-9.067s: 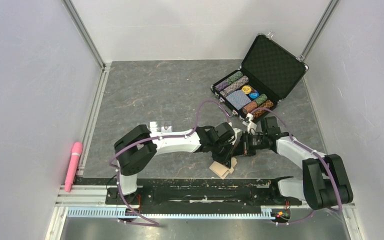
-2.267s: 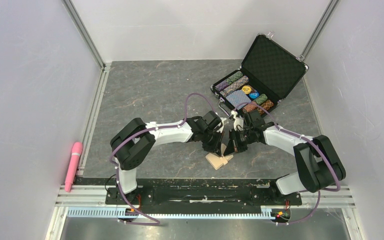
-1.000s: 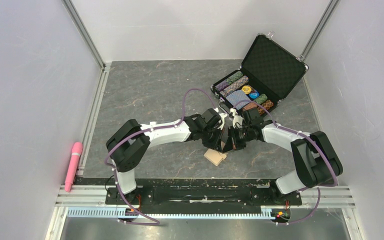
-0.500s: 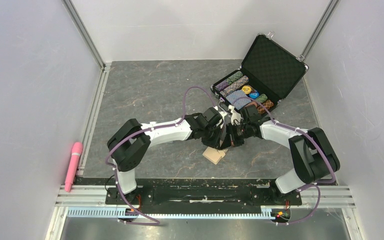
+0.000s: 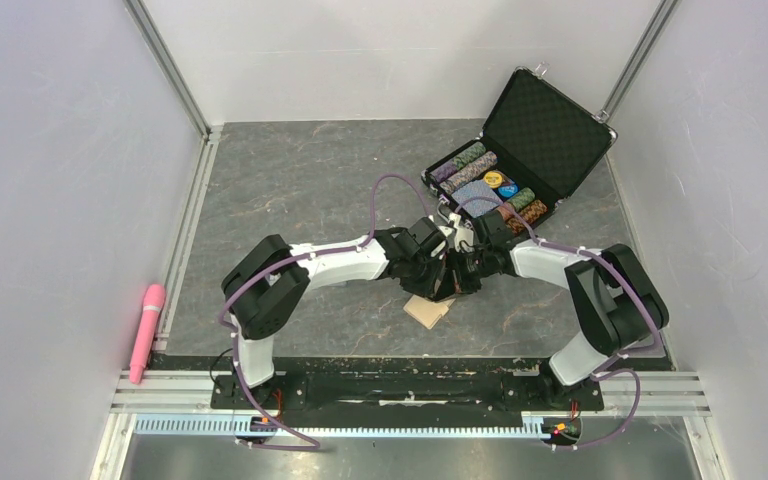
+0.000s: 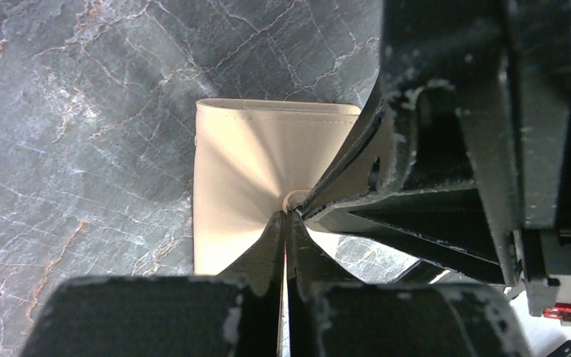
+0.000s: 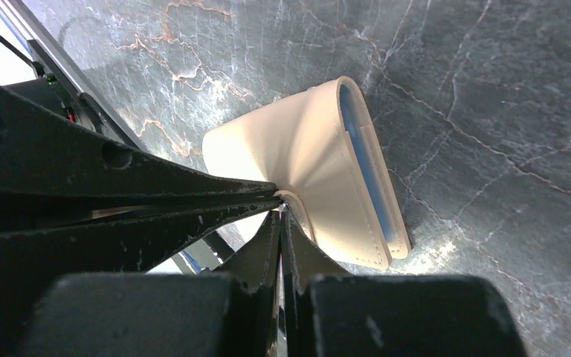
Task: Put the credit cards into the card holder
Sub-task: Close the card holder at the center of the board.
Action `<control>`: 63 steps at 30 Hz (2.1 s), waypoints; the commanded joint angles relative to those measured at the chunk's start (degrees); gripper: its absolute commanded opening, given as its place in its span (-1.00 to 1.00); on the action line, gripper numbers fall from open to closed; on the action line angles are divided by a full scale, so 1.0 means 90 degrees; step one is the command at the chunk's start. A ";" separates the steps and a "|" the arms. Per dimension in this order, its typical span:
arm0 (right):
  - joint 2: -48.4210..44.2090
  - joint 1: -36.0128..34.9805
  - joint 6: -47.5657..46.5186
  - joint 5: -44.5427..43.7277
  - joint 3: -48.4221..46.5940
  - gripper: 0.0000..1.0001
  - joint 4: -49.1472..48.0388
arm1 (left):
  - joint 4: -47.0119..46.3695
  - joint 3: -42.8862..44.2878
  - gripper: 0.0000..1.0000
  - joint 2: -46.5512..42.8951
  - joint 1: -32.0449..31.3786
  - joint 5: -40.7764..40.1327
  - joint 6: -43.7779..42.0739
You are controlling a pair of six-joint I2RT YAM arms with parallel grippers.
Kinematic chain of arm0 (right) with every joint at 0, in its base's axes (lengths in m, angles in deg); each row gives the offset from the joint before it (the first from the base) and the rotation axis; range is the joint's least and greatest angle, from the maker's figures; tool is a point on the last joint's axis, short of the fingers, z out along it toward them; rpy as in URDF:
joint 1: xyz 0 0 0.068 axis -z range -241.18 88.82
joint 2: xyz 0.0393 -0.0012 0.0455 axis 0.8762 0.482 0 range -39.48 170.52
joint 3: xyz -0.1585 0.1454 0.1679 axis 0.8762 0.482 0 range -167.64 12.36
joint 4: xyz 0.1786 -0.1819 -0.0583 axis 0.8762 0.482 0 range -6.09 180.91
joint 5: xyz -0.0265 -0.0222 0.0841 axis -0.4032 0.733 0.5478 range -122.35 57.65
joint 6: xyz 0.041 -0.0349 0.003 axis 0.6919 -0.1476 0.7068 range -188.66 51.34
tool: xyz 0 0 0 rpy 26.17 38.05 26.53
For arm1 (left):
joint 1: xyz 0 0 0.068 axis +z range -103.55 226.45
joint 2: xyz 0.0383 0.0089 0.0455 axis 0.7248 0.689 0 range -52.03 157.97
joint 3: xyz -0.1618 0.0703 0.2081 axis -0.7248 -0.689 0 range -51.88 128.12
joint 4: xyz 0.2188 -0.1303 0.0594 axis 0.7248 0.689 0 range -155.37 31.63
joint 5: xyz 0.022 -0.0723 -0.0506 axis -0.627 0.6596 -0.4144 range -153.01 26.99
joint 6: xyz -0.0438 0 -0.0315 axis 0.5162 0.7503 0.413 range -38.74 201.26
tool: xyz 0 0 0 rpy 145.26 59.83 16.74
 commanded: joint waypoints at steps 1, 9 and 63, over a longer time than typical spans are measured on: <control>0.0115 -0.0087 0.0062 -0.0161 -0.0216 -1.00 -0.0271 | 0.0116 0.0177 -0.96 0.0136 -0.0033 -0.0205 -0.0303; -0.0256 -0.0070 0.0023 -0.0708 -0.0346 -1.00 -0.0044 | -0.0023 0.0125 -0.95 -0.0129 -0.0032 -0.0002 -0.0295; 0.0200 -0.0417 0.0239 -0.0361 -0.0088 -1.00 -0.0379 | 0.0418 0.0277 -0.96 0.0101 -0.0005 -0.0468 -0.0212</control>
